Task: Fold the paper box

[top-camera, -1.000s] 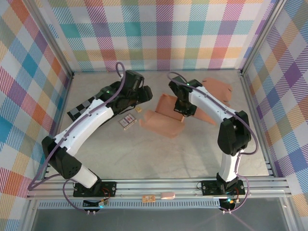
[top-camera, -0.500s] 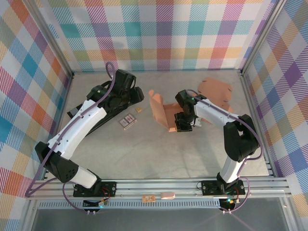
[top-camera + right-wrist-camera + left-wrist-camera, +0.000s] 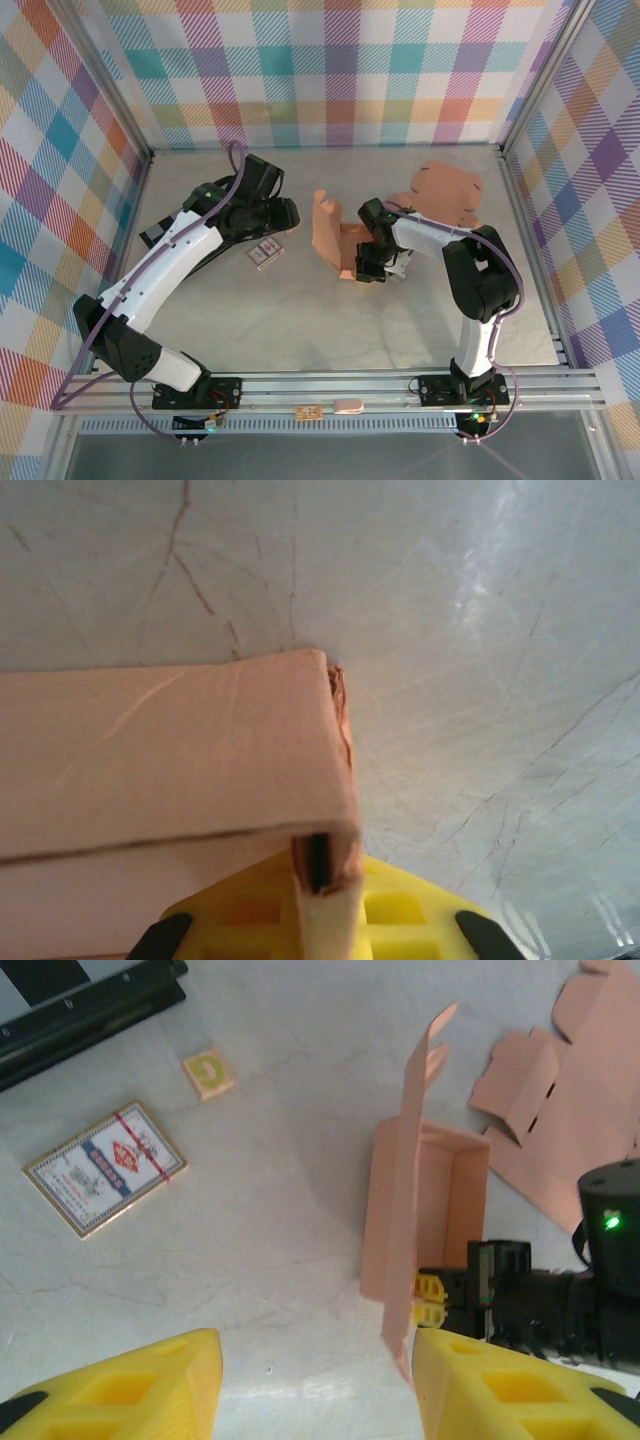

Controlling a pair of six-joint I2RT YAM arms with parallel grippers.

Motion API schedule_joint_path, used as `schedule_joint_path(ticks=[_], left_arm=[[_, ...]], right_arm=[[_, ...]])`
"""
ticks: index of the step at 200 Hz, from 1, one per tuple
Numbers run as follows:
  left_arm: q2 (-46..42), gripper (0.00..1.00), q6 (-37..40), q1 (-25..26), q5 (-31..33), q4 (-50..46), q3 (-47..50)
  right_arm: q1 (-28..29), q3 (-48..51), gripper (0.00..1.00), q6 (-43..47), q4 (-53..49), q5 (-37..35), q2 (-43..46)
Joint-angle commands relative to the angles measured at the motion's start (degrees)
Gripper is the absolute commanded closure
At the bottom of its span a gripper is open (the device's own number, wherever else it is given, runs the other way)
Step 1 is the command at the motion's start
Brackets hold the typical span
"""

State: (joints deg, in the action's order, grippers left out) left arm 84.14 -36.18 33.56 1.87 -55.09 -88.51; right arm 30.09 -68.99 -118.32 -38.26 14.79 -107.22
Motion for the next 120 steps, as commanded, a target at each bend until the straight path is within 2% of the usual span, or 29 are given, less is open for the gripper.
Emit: schedule_joint_path(ticks=[1,20,82,120], left_arm=[[-1.69,0.47,1.37,-0.17,-3.30,-1.42,1.79],[-1.63,0.47,1.52,-0.17,-3.88,-1.79,2.28],[-2.04,0.41,0.43,-0.23,-5.54,-1.62,4.81],[-2.28,0.41,0.33,-0.16,-5.48,-1.60,5.32]], right_arm=[[0.23,0.21,0.94,-5.25,-0.44,1.54,-1.32],[0.24,0.78,0.89,-5.16,0.43,1.82,-1.34],[0.24,0.31,0.63,-5.58,0.19,0.77,1.80],[-0.18,-0.33,0.54,-4.68,-1.58,-1.43,4.68]])
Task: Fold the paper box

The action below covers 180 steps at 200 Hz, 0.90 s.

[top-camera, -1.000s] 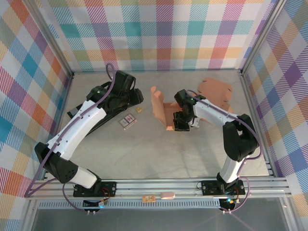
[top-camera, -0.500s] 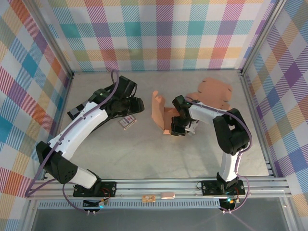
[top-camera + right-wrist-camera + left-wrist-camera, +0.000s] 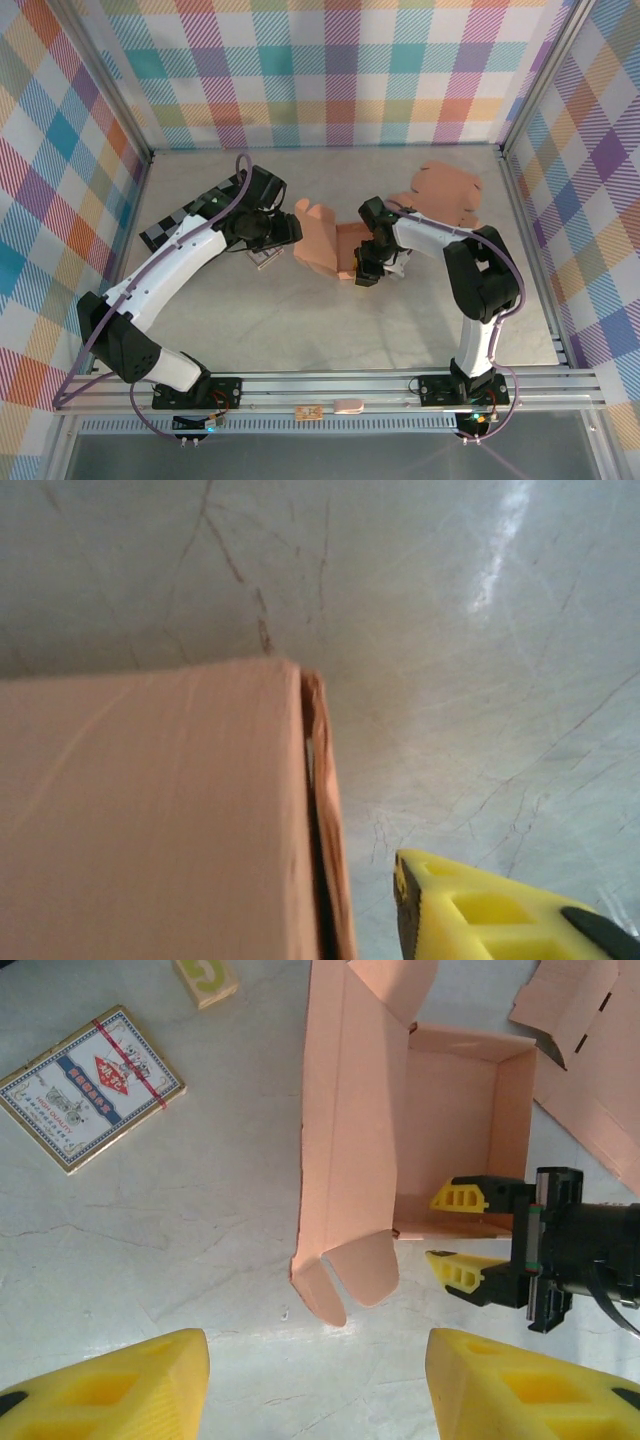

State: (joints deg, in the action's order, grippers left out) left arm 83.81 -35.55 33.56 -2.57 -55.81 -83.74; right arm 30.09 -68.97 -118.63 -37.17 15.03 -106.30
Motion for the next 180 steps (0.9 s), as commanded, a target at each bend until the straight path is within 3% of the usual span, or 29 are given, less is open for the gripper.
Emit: schedule_joint_path(ticks=[1,45,66,75,96,115,132,154,180], left_arm=[[-1.97,0.41,-0.31,-0.16,-1.04,-0.88,0.58],[-2.86,0.39,-1.33,-0.16,-0.11,-1.98,0.83],[-3.77,0.39,-2.86,-0.10,0.82,-3.92,0.60],[-4.52,0.39,-3.92,-0.07,1.36,-4.67,0.73],[-7.14,0.41,-8.31,0.01,0.67,-4.41,2.33],[-9.68,0.41,-13.67,1.05,-1.54,-2.02,5.70],[-11.51,0.41,-18.70,2.79,-3.75,1.76,9.94],[-13.00,0.41,-22.54,5.39,-3.93,6.63,14.58],[-13.02,0.41,-22.84,5.73,-2.77,7.71,16.46]], right_arm=[[-0.19,-0.36,0.54,-4.26,-2.84,-1.71,3.88],[-1.83,-3.91,0.44,1.12,-7.14,-6.15,8.91],[-3.84,-8.04,0.44,8.84,-8.82,-8.60,11.25],[-5.28,-11.39,0.44,15.89,-9.81,-10.49,11.55],[-8.21,-21.96,0.43,41.48,-11.89,-13.94,9.79],[-8.66,-31.44,0.42,70.78,-15.30,-13.29,5.64],[-8.65,-35.18,0.45,89.32,-22.27,-12.45,1.50],[-8.64,-30.73,0.49,103.64,-24.08,-12.57,-0.30],[-8.64,-28.15,0.51,109.90,-23.53,-13.77,-3.32]])
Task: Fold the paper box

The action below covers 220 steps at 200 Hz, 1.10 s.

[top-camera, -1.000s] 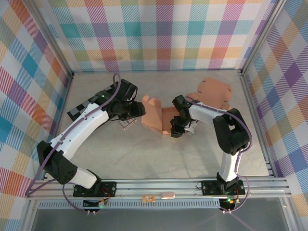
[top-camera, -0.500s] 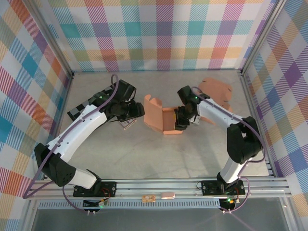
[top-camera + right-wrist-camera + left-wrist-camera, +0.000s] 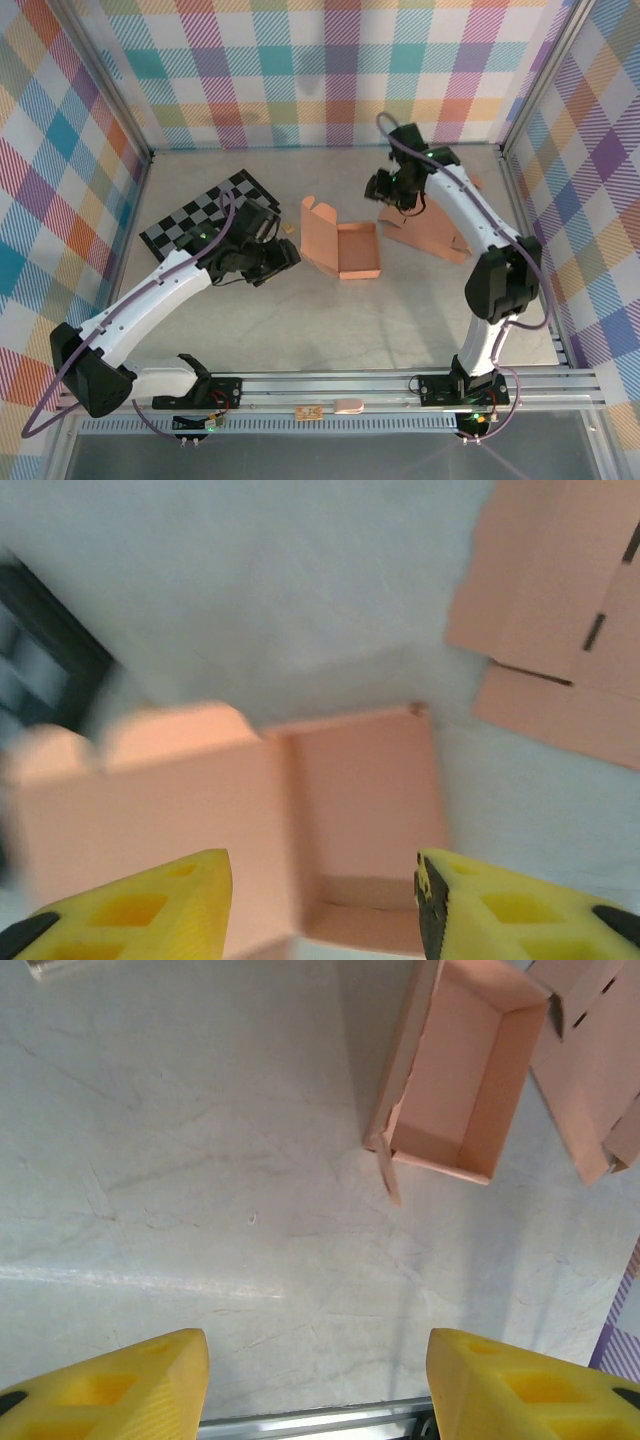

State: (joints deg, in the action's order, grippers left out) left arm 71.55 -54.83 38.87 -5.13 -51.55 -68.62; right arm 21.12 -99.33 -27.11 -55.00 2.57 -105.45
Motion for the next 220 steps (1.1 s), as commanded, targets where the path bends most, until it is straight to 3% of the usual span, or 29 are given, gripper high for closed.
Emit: schedule_joint_path(ticks=[1,46,76,98,144,177,220], left_arm=[[-0.74,0.41,-3.50,0.41,-0.18,3.46,1.32],[-1.98,0.41,-1.81,0.37,2.68,1.48,2.18],[-2.09,0.40,-8.63,0.75,-1.36,13.02,8.33],[0.31,0.39,-12.38,0.77,0.50,20.63,9.76],[13.21,0.43,-0.72,-1.41,1.63,16.28,-2.21],[17.32,0.45,6.21,-1.78,3.82,12.54,-5.26],[23.48,0.57,17.32,-2.22,5.83,9.23,-11.43]], right_arm=[[0.36,2.21,0.51,18.53,-5.63,-1.37,-4.30],[1.74,-2.31,0.56,27.43,-3.28,-6.90,-11.60],[2.42,-5.73,0.55,25.88,-2.97,-10.41,-13.91],[2.78,-5.15,0.55,22.62,-1.10,-9.81,-11.61],[3.00,-2.56,0.57,19.36,0.06,-6.58,-6.90],[2.96,0.14,0.58,18.39,0.95,-4.45,-4.23],[2.89,-0.17,0.59,17.48,0.40,-3.30,-3.19]])
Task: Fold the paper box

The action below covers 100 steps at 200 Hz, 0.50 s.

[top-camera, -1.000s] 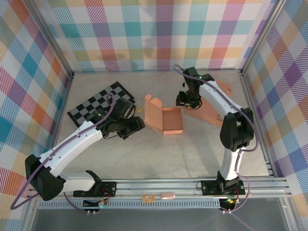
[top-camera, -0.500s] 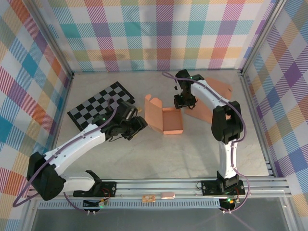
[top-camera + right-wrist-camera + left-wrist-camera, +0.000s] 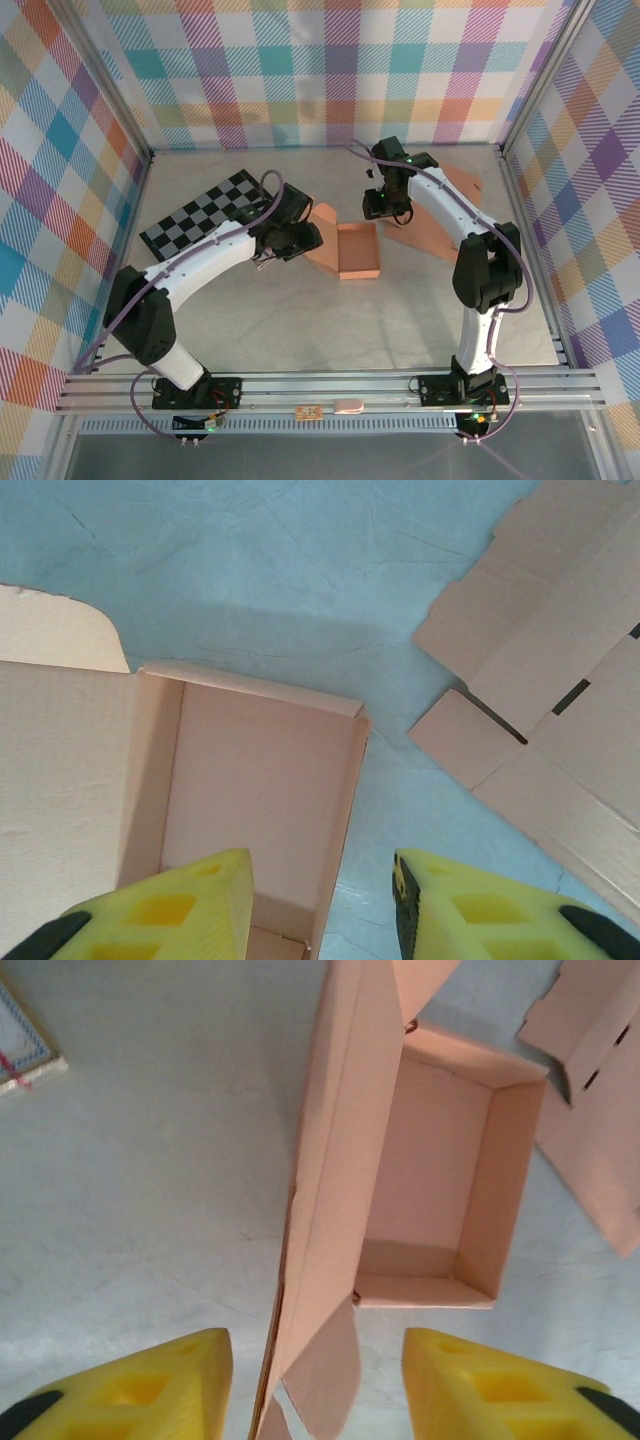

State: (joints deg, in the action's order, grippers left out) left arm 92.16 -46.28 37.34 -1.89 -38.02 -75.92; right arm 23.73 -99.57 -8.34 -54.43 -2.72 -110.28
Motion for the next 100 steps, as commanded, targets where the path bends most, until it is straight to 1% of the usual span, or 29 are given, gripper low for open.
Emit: schedule_joint_path(ticks=[1,4,24,42,51,75,100], left_arm=[[2.95,0.57,8.94,-0.69,2.68,-4.54,-4.40],[3.28,0.58,9.56,-0.69,2.95,-5.02,-4.87],[3.99,0.77,13.67,-0.77,3.50,-6.42,-6.26],[4.40,0.89,17.76,-0.87,3.11,-7.73,-7.28],[4.97,1.00,20.25,-1.04,2.70,-9.12,-8.57],[6.04,1.00,28.20,-1.44,1.61,-12.60,-11.99],[7.77,1.00,37.74,-2.61,-3.29,-16.40,-16.07]], right_arm=[[0.32,-0.02,0.59,-1.36,-0.20,2.01,1.60],[0.37,-0.28,0.59,-1.44,-0.35,1.99,1.62],[0.35,-1.74,0.61,-2.20,-1.36,2.26,1.68],[0.36,-1.94,0.62,-3.12,-1.06,2.76,2.49],[0.38,-1.83,0.62,-3.34,-0.94,3.26,2.86],[0.37,-1.15,0.63,-2.81,-0.29,5.40,4.32],[0.36,1.50,0.63,-0.23,2.04,11.88,6.44]])
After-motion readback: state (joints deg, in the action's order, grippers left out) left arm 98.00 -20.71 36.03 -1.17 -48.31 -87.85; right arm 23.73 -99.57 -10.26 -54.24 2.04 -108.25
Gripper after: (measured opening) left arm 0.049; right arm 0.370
